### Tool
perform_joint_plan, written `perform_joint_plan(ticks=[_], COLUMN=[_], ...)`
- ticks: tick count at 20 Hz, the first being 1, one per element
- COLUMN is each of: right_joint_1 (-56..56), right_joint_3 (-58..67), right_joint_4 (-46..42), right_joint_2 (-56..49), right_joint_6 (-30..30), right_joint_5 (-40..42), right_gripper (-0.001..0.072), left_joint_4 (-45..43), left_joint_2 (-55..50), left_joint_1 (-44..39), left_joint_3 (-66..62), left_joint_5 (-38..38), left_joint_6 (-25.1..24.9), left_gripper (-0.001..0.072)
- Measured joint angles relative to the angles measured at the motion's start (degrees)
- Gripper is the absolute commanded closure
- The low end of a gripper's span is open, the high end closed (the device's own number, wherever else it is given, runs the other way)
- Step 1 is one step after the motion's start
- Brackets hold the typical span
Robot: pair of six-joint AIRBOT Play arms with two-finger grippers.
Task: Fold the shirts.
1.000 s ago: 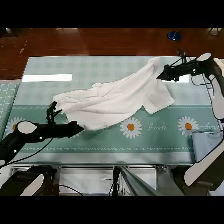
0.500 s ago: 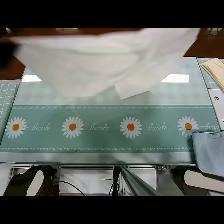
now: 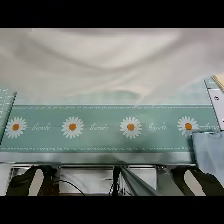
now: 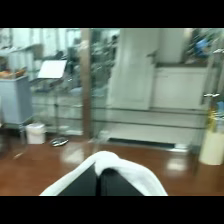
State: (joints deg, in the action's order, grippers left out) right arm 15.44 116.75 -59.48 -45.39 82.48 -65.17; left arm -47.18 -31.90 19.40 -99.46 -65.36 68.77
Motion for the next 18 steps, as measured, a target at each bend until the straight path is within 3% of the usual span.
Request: perform_joint_plan(ticks=[5, 10, 14, 18], right_joint_1=[0.0, 0.0, -0.4, -4.5], right_joint_3=[0.0, -2.8, -4.5, -5.0], right_joint_4=[-11.2, -15.9, -15.4, -14.9], right_joint_2=[3.1, -6.1, -18.7, -30.3], right_joint_6=[3.3, 2.1, 1.7, 0.0], right_joint_5=[-18.2, -34.2, -36.4, -30.8], right_gripper=[0.0695, 0.0695, 0.0695, 0.0695], left_joint_4=[-9.3, -15.3, -14.3, -10.2], left_joint_2=[3.7, 4.5, 3.0, -4.7], left_joint_1=[0.2, 0.3, 0.2, 0.0], left_joint_3=[-3.9, 4.5, 20.7, 31.6], left_joint_5=[-11.5, -20.2, -16.0, -5.5], left_joint_6=[7.0, 9.4, 9.0, 5.1], left_gripper=[0.068, 0.068, 0.068, 0.0679])
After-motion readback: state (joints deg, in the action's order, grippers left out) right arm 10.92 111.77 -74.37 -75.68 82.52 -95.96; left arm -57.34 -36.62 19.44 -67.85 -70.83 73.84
